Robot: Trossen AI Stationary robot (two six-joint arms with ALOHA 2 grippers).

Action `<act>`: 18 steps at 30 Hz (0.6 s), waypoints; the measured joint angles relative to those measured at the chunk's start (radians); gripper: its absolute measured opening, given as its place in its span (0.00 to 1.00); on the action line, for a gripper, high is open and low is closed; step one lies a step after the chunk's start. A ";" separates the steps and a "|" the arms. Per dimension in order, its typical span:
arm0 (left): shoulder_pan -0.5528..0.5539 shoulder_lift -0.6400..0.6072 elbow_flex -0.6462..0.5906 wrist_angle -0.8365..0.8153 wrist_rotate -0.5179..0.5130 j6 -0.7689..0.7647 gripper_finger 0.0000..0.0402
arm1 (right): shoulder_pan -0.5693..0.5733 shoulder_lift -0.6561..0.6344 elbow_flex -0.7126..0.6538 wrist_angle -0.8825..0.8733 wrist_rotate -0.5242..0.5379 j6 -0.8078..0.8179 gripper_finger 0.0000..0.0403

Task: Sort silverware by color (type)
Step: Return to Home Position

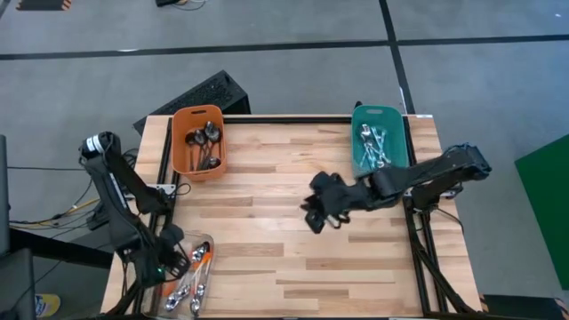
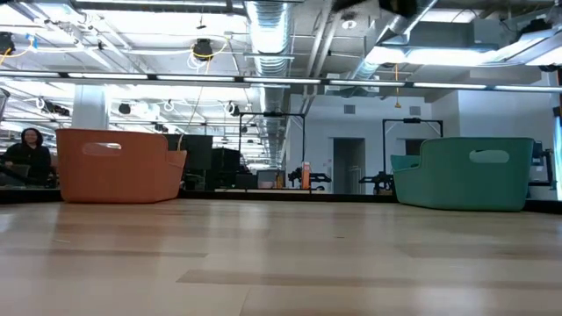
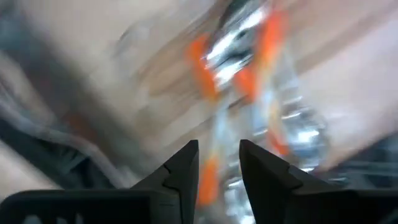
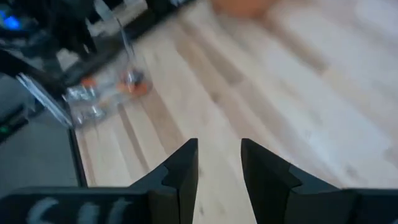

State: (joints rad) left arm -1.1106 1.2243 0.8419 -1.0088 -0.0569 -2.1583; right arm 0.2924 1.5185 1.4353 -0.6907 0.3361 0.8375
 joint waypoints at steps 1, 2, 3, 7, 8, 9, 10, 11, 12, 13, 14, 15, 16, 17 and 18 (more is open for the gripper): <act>0.007 -0.022 0.011 -0.002 -0.043 0.018 0.25 | 0.000 -0.019 0.000 -0.004 0.020 -0.013 0.36; 0.011 -0.046 0.021 -0.005 -0.088 0.033 0.25 | -0.005 -0.041 0.000 0.003 0.036 -0.034 0.36; 0.015 -0.072 0.032 -0.005 -0.136 0.050 0.25 | -0.009 -0.065 0.001 0.000 0.050 -0.059 0.36; 0.027 -0.180 0.080 -0.004 -0.491 0.170 0.24 | -0.050 -0.160 0.002 0.004 0.075 -0.197 0.36; 0.030 -0.205 0.087 0.001 -0.603 0.214 0.24 | -0.061 -0.180 0.002 0.000 0.074 -0.230 0.35; 0.035 -0.228 0.091 0.014 -0.711 0.268 0.24 | -0.076 -0.195 0.002 0.011 0.068 -0.264 0.34; 0.048 -0.251 0.092 0.034 -0.802 0.341 0.24 | -0.089 -0.212 0.002 0.033 0.058 -0.293 0.33; 0.066 -0.272 0.092 0.059 -0.869 0.419 0.24 | -0.098 -0.229 0.001 0.058 0.052 -0.318 0.31; 0.093 -0.289 0.093 0.078 -0.909 0.489 0.24 | -0.106 -0.241 0.000 0.096 0.029 -0.348 0.29; 0.128 -0.305 0.092 0.094 -0.928 0.559 0.24 | -0.113 -0.252 0.000 0.163 -0.006 -0.386 0.27; 0.165 -0.318 0.092 0.113 -0.934 0.633 0.24 | -0.121 -0.263 0.001 0.233 -0.054 -0.429 0.24; 0.206 -0.330 0.092 0.138 -0.934 0.710 0.24 | -0.129 -0.270 0.001 0.284 -0.108 -0.473 0.21; 0.248 -0.341 0.092 0.169 -0.931 0.791 0.24 | -0.140 -0.272 0.001 0.323 -0.162 -0.513 0.18; 0.293 -0.352 0.092 0.199 -0.922 0.877 0.24 | -0.153 -0.273 0.002 0.357 -0.213 -0.544 0.16; 0.338 -0.362 0.092 0.239 -0.903 0.969 0.24 | -0.168 -0.271 0.002 0.372 -0.259 -0.564 0.13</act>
State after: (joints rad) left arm -0.7723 0.8624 0.9337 -0.7695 -0.9600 -1.1893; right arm 0.1241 1.2470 1.4372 -0.3183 0.0771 0.2736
